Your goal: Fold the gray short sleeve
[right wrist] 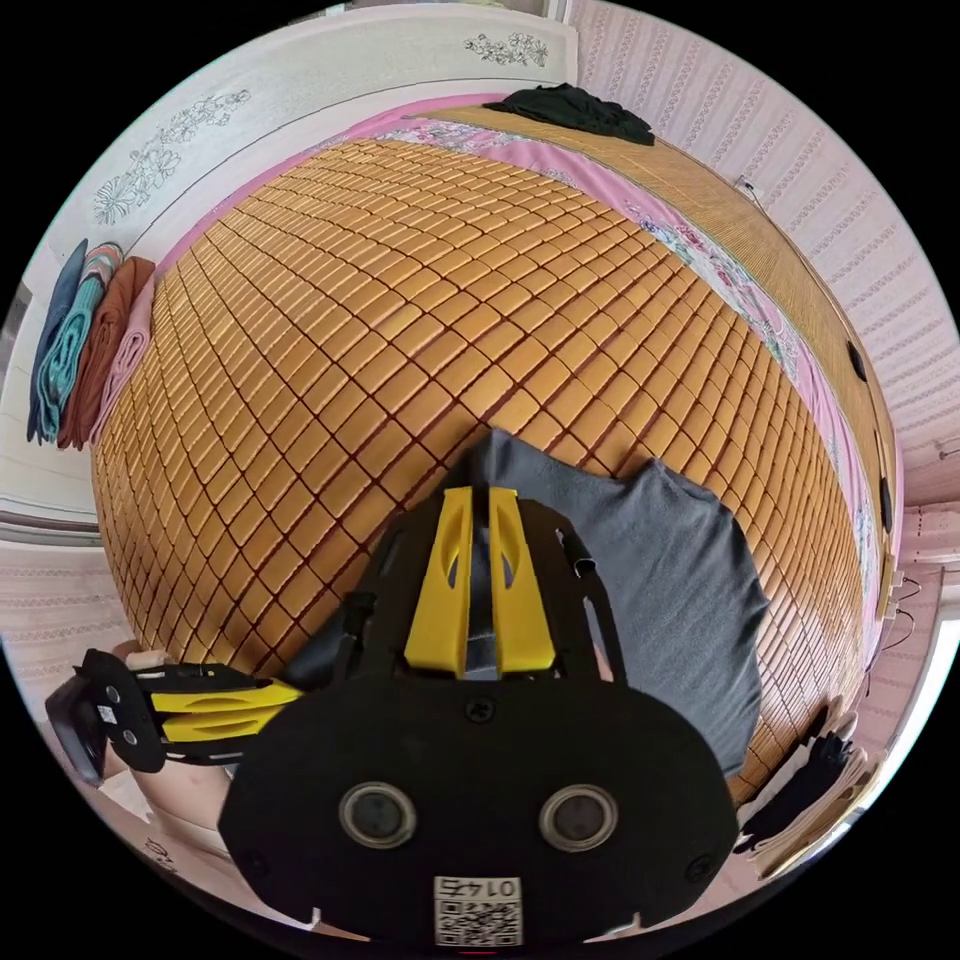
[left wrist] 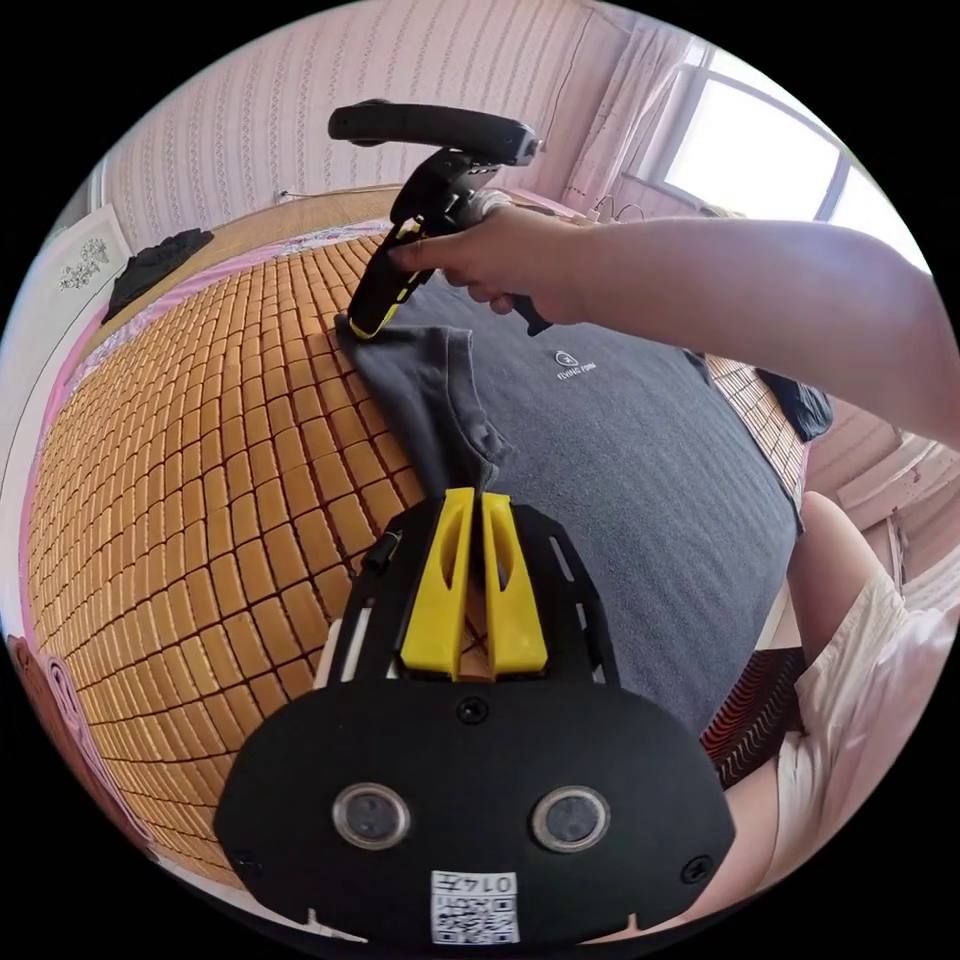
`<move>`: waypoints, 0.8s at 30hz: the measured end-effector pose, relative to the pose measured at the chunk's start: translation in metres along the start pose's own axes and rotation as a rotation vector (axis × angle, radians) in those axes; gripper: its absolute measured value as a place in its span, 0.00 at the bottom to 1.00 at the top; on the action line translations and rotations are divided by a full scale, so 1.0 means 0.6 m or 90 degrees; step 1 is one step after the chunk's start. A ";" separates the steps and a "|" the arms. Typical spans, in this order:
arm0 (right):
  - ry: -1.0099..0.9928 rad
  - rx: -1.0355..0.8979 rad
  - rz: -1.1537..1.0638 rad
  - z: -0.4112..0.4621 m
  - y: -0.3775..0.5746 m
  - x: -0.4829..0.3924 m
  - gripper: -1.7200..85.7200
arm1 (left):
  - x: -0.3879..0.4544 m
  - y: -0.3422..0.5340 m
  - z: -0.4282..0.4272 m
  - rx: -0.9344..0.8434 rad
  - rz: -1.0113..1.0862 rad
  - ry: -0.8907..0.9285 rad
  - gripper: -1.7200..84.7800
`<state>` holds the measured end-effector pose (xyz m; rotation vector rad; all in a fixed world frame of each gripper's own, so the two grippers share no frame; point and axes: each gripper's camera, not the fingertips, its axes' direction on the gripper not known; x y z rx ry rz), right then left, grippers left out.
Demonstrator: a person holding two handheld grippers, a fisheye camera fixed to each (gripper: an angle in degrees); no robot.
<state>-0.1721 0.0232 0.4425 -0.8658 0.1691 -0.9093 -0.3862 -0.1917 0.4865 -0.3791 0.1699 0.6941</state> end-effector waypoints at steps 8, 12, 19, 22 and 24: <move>-0.006 0.042 -0.022 -0.005 0.021 0.029 0.06 | 0.009 -0.026 -0.014 0.010 -0.002 -0.014 0.05; -0.026 0.059 0.004 -0.023 0.071 0.070 0.10 | 0.010 -0.044 0.002 -0.020 -0.018 0.013 0.09; 0.017 0.138 0.108 -0.117 0.352 0.202 0.10 | 0.035 -0.063 -0.042 0.047 -0.002 0.027 0.08; 0.070 0.111 0.215 -0.125 0.527 0.278 0.10 | 0.068 -0.097 -0.035 0.050 0.009 0.055 0.08; 0.075 0.069 0.301 -0.108 0.652 0.329 0.10 | 0.096 -0.138 -0.021 0.036 0.028 0.101 0.08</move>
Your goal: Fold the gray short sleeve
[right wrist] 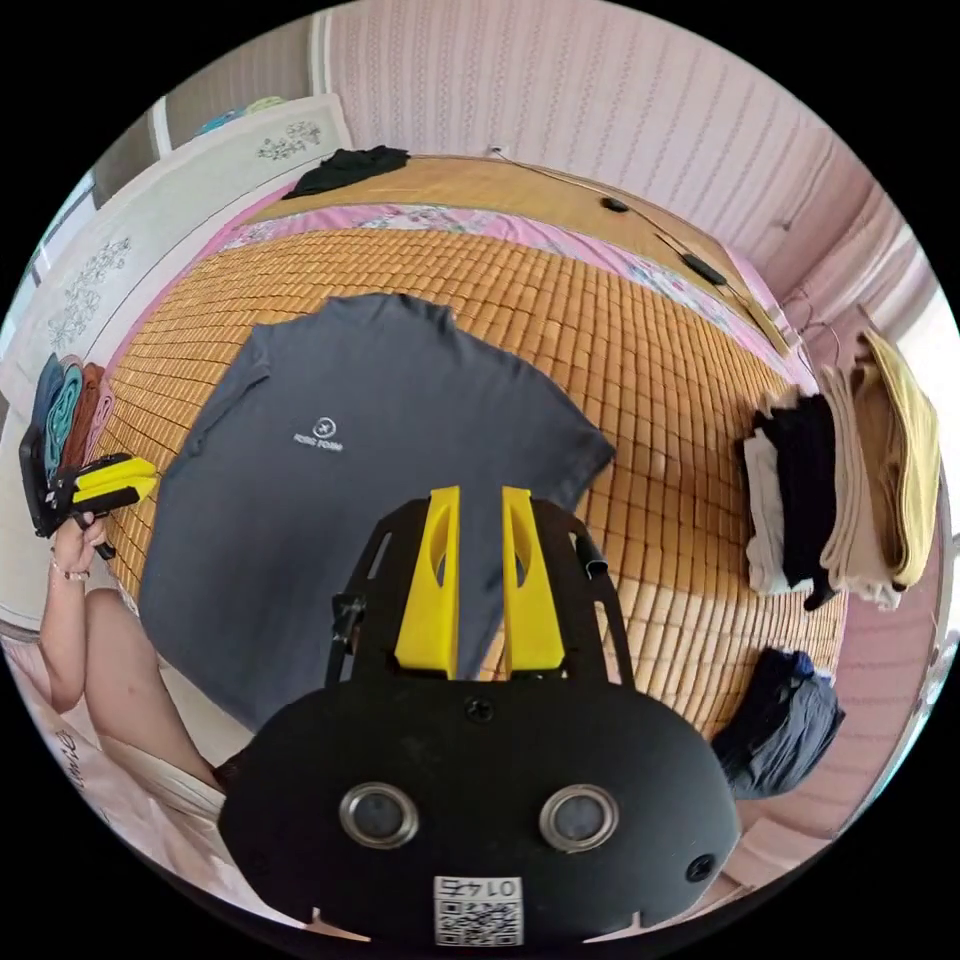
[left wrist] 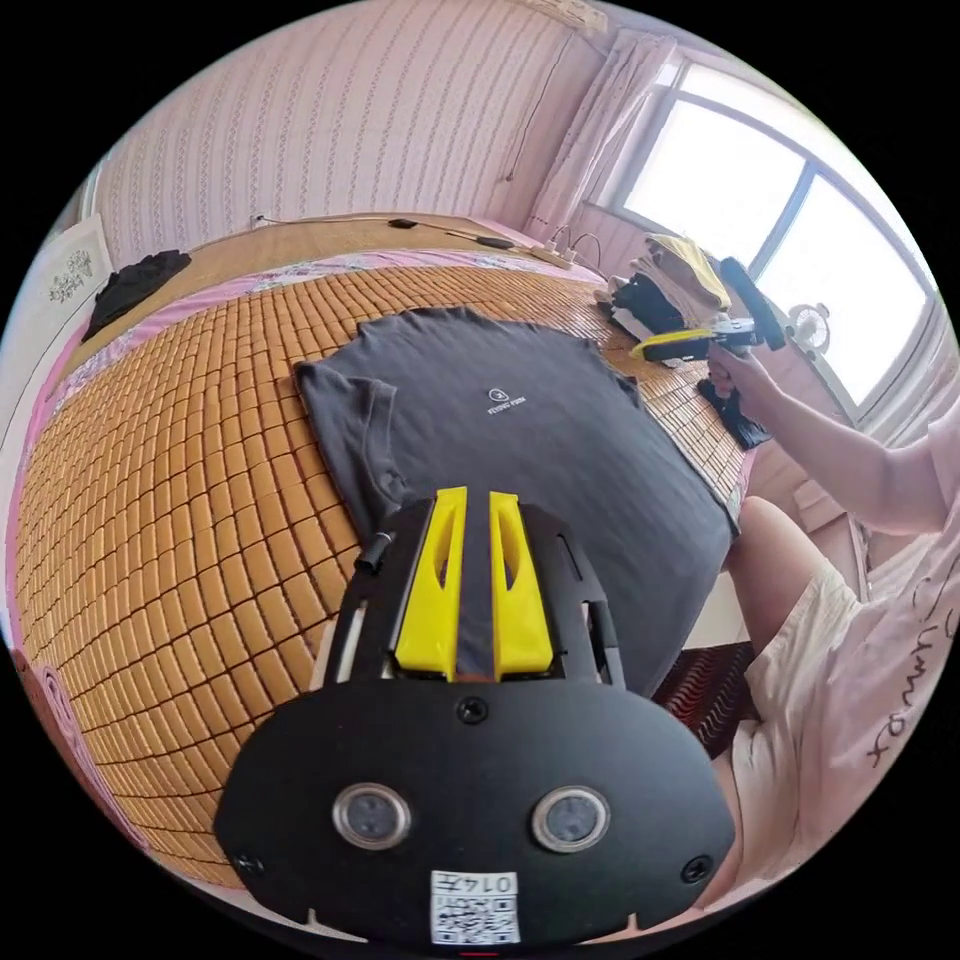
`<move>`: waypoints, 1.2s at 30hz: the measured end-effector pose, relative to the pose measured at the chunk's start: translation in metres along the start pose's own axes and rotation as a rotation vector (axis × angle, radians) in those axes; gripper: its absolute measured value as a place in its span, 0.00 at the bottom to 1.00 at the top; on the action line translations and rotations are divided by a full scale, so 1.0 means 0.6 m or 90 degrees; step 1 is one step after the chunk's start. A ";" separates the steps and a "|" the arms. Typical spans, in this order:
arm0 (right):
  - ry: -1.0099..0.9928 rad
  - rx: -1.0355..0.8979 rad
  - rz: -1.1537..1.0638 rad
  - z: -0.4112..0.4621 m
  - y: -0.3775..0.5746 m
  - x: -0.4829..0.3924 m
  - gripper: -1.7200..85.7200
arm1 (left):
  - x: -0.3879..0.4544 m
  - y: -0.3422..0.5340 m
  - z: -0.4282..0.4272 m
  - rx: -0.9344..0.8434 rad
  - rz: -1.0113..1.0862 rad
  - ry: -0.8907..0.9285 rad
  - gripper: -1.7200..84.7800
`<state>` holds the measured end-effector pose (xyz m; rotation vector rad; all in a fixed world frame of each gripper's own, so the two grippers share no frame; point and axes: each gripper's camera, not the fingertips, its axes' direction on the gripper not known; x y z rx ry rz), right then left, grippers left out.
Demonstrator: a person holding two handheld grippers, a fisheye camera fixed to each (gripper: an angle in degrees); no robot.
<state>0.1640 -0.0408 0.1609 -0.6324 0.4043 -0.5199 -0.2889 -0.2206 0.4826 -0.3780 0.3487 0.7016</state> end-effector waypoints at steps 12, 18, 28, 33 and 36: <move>-0.183 0.060 0.155 0.099 0.132 0.195 0.10 | 0.182 -0.392 0.220 -0.084 0.174 0.053 0.06; -0.243 0.071 0.180 0.131 0.160 0.247 0.06 | 0.211 -0.516 0.348 -0.147 0.135 0.065 0.08; -0.240 0.098 0.149 0.131 0.182 0.290 0.05 | 0.163 -0.537 0.369 -0.152 0.076 0.089 0.01; -0.267 0.126 0.072 0.103 0.183 0.264 0.08 | 0.048 -0.485 0.266 -0.070 -0.008 0.041 0.06; -0.266 0.112 0.052 0.106 0.180 0.264 0.09 | -0.020 -0.444 0.230 -0.071 -0.076 0.063 0.08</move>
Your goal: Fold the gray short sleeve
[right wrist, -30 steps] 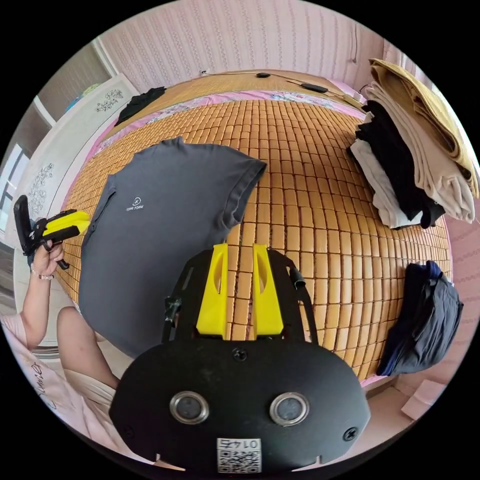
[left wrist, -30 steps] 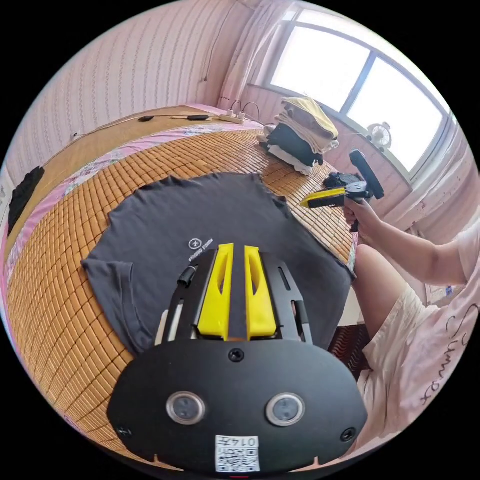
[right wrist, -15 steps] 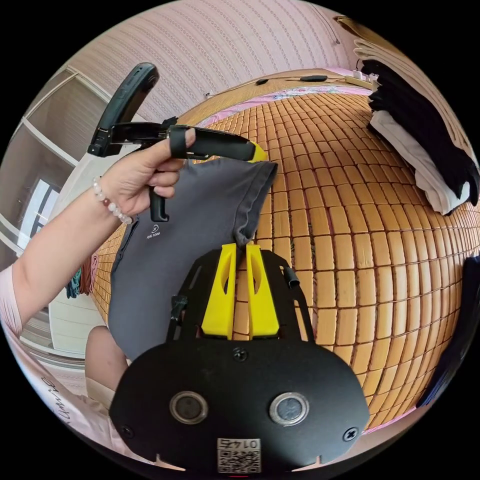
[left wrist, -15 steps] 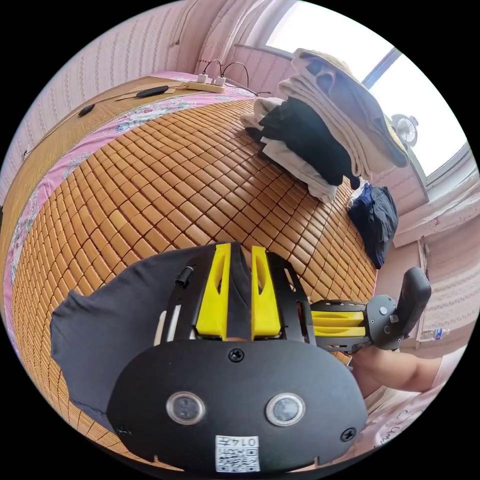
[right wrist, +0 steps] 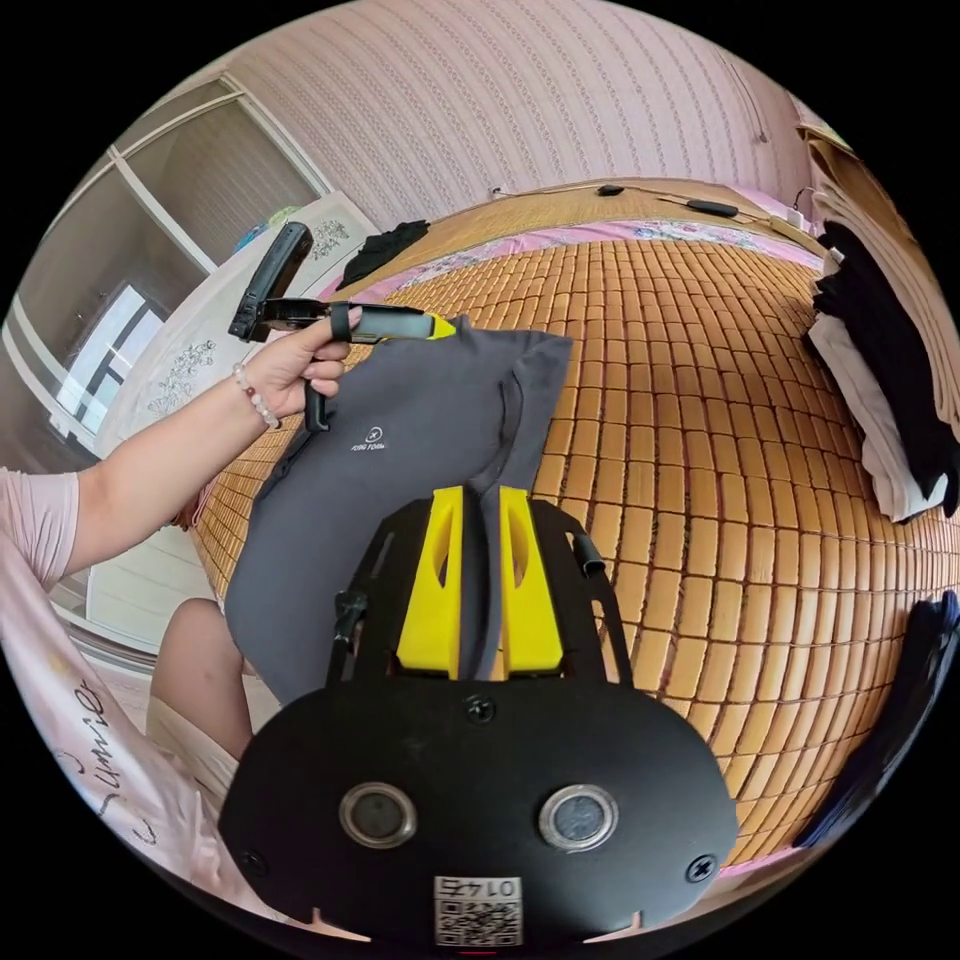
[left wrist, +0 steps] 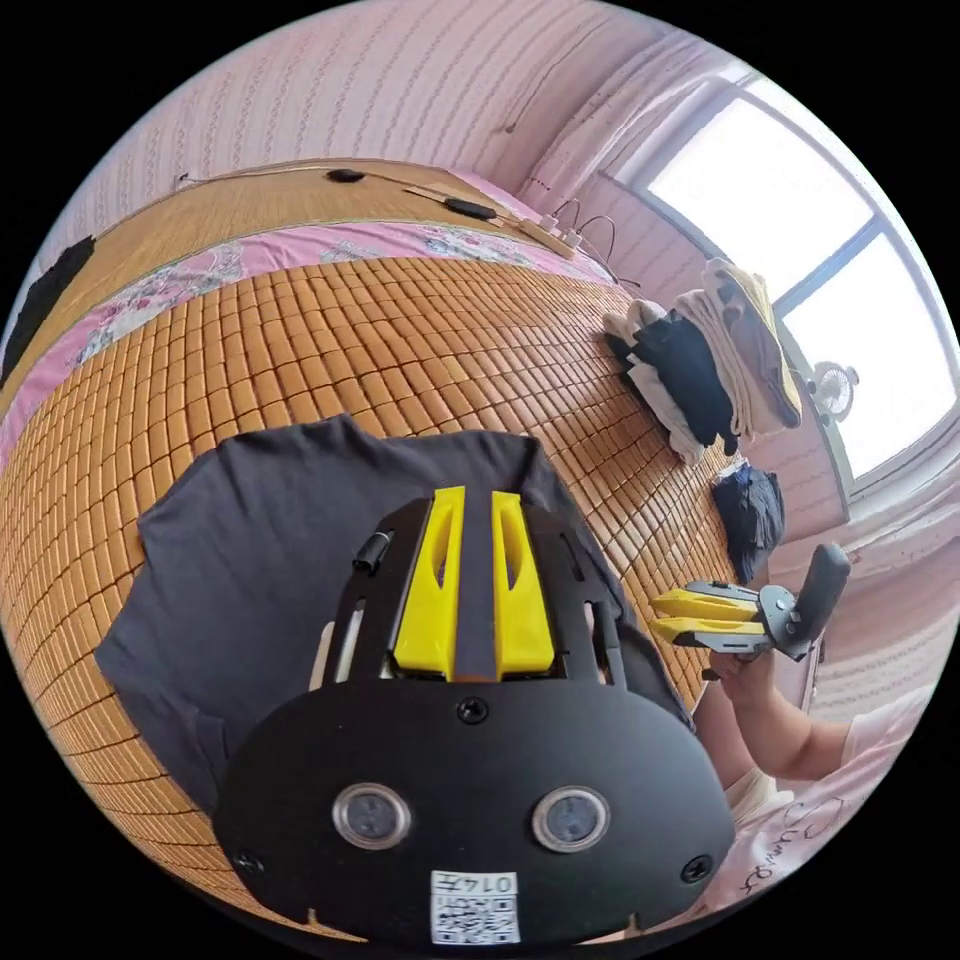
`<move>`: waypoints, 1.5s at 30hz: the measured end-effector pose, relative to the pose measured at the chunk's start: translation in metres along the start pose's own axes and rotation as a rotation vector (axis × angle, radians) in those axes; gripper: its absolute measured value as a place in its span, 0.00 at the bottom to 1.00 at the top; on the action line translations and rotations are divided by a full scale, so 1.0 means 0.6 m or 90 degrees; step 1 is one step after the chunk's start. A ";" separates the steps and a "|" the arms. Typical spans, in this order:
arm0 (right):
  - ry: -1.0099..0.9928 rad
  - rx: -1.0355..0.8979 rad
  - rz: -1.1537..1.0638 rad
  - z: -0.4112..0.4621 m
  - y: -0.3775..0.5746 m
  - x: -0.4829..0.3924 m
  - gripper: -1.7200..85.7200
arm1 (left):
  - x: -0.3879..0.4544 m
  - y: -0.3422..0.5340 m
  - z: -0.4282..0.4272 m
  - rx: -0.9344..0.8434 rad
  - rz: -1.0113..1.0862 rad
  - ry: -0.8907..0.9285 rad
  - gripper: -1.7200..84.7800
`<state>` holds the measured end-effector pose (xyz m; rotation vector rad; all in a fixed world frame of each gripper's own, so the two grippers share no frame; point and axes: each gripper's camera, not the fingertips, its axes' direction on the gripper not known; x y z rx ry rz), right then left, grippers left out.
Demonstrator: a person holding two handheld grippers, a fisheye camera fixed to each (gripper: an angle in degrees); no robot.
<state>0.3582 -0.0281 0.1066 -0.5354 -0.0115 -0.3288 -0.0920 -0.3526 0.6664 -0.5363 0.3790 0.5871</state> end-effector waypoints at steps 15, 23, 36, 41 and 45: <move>0.096 -0.093 -0.071 0.121 -0.225 0.091 0.16 | -0.262 0.228 -0.228 0.072 -0.112 -0.167 0.11; 0.143 -0.109 -0.039 0.145 -0.262 0.104 0.10 | -0.357 0.238 -0.186 0.050 -0.196 -0.053 0.11; 0.083 -0.094 -0.018 0.100 -0.332 0.134 0.01 | -0.385 0.244 -0.217 0.092 -0.193 -0.052 0.01; 0.095 -0.071 0.006 0.080 -0.372 0.146 0.01 | -0.387 0.244 -0.244 0.155 -0.222 -0.044 0.01; 0.046 -0.023 0.008 0.034 -0.384 0.135 0.01 | -0.364 0.250 -0.283 0.204 -0.196 -0.024 0.01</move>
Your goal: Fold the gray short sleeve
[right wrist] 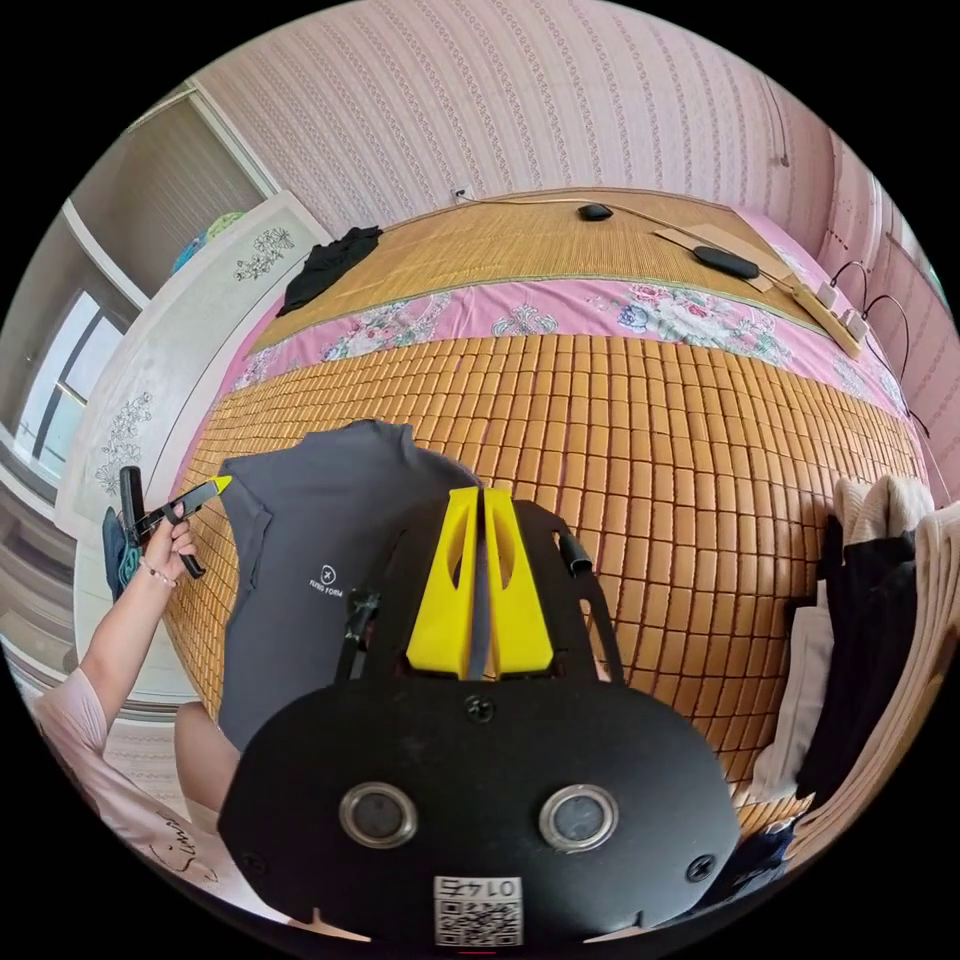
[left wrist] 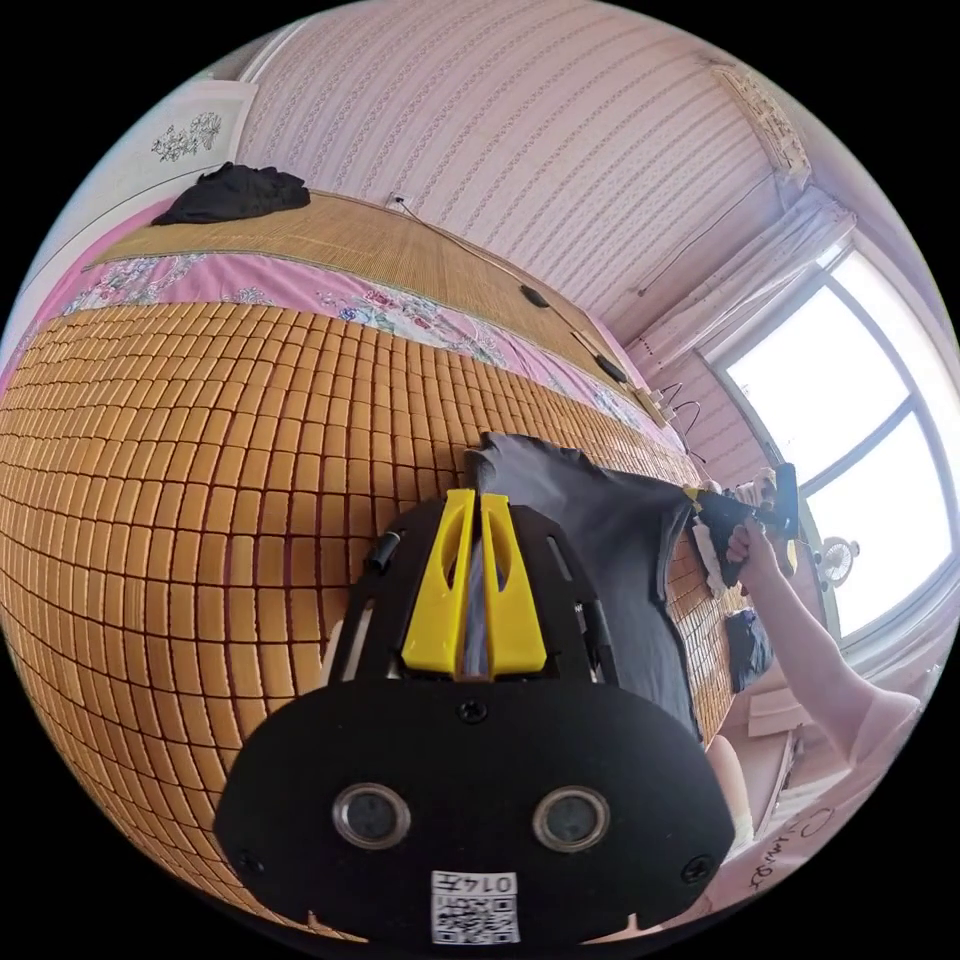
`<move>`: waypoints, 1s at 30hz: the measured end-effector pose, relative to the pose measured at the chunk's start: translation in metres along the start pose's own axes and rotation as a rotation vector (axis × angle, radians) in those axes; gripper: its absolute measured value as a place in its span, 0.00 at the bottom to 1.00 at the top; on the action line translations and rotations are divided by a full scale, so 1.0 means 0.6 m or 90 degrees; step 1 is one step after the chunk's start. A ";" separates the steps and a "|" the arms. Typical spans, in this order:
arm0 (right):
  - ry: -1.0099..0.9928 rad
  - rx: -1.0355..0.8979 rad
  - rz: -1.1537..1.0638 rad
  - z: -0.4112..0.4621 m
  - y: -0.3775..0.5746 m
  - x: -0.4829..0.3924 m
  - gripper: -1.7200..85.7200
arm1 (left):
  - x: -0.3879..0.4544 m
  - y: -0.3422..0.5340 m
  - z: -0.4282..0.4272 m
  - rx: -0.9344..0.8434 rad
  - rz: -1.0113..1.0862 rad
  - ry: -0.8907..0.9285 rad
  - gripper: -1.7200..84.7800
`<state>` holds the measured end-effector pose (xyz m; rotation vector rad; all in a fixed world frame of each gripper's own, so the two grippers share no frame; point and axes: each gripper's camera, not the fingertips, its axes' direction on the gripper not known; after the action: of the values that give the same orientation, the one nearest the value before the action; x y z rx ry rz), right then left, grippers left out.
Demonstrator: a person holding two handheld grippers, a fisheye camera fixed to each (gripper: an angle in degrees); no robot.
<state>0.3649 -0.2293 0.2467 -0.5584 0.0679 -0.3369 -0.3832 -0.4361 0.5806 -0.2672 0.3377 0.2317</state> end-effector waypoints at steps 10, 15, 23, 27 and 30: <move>-0.103 -0.005 -0.098 -0.134 0.211 -0.062 0.01 | 0.059 0.203 -0.167 -0.049 0.112 0.115 0.01; -0.094 -0.152 0.008 -0.073 0.394 -0.025 0.01 | 0.024 0.368 -0.147 -0.174 0.032 0.058 0.01; -0.080 -0.115 0.070 -0.072 0.457 -0.009 0.02 | -0.005 0.446 -0.147 -0.157 -0.035 0.016 0.02; -0.057 -0.161 0.068 -0.050 0.456 -0.015 0.04 | -0.003 0.460 -0.134 -0.223 -0.044 0.007 0.07; 0.029 -0.150 0.032 -0.069 0.443 -0.040 0.06 | 0.007 0.461 -0.161 -0.218 -0.018 -0.070 0.09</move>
<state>0.4146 -0.0311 0.0698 -0.7812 0.1667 -0.2949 -0.4814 -0.2041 0.4309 -0.5946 0.1841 0.2743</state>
